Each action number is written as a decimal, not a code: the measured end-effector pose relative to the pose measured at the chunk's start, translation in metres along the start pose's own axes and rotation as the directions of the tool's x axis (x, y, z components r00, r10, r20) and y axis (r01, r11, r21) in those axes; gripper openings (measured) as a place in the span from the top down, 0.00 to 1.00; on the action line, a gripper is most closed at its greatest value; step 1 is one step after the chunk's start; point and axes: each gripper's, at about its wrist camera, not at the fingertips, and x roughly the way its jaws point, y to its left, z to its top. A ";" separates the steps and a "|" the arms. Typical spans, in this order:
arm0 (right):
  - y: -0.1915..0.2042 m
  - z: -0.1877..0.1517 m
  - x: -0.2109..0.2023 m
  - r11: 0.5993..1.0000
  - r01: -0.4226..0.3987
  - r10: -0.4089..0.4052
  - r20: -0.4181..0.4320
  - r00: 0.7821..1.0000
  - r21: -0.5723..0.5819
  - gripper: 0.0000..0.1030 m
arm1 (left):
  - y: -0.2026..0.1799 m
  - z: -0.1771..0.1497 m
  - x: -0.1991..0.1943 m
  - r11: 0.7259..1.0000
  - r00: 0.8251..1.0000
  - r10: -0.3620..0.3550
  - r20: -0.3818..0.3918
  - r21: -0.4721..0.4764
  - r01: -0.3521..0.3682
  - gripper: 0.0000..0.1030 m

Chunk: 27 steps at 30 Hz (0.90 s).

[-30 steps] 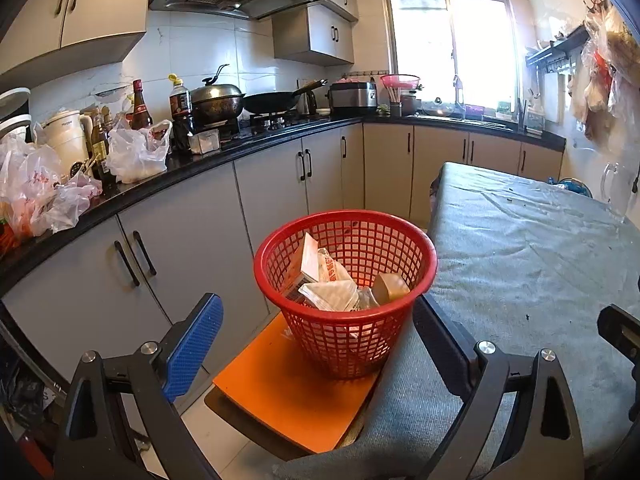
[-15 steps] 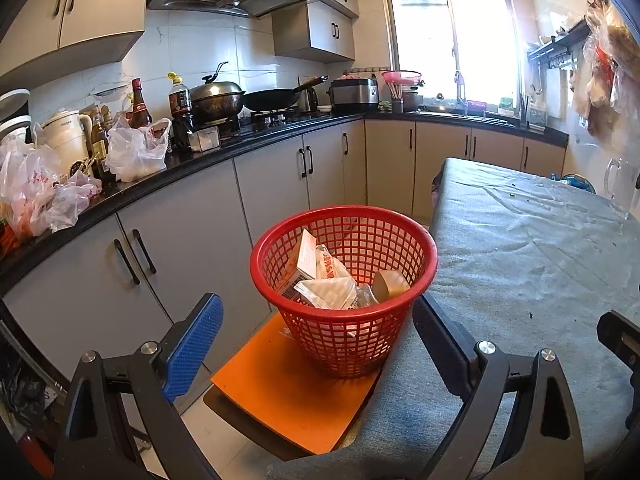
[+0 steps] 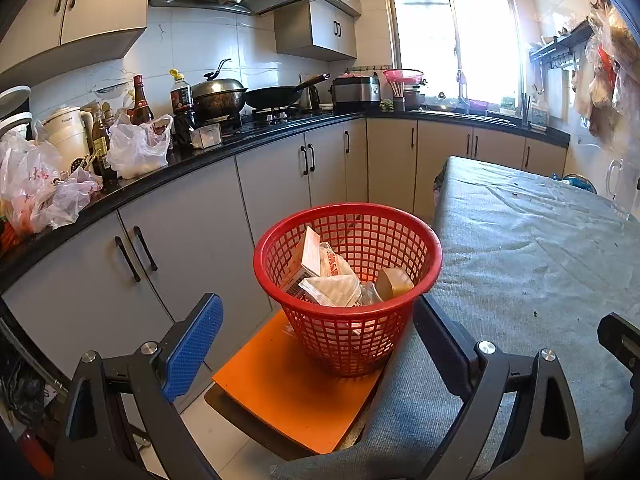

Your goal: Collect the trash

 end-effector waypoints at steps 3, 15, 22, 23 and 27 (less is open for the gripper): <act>0.000 -0.001 0.001 1.000 0.000 0.000 -0.004 1.000 0.003 0.07 | 0.000 0.000 0.000 1.000 1.000 0.000 0.001 -0.001 0.000 0.08; 0.004 -0.001 0.000 1.000 0.004 -0.004 -0.008 1.000 -0.001 0.07 | 0.002 -0.002 0.001 1.000 1.000 0.004 -0.003 -0.002 -0.004 0.08; 0.003 -0.001 0.000 1.000 0.002 -0.002 -0.008 1.000 -0.003 0.07 | 0.003 -0.002 0.002 1.000 1.000 0.012 -0.006 -0.005 -0.012 0.08; 0.003 -0.001 0.000 1.000 0.002 -0.002 -0.009 1.000 -0.001 0.07 | 0.003 -0.002 0.002 1.000 1.000 0.012 -0.005 -0.005 -0.012 0.08; 0.004 -0.001 -0.001 1.000 0.003 -0.003 -0.008 1.000 -0.005 0.07 | 0.003 -0.002 0.002 1.000 1.000 0.011 -0.006 -0.003 -0.011 0.08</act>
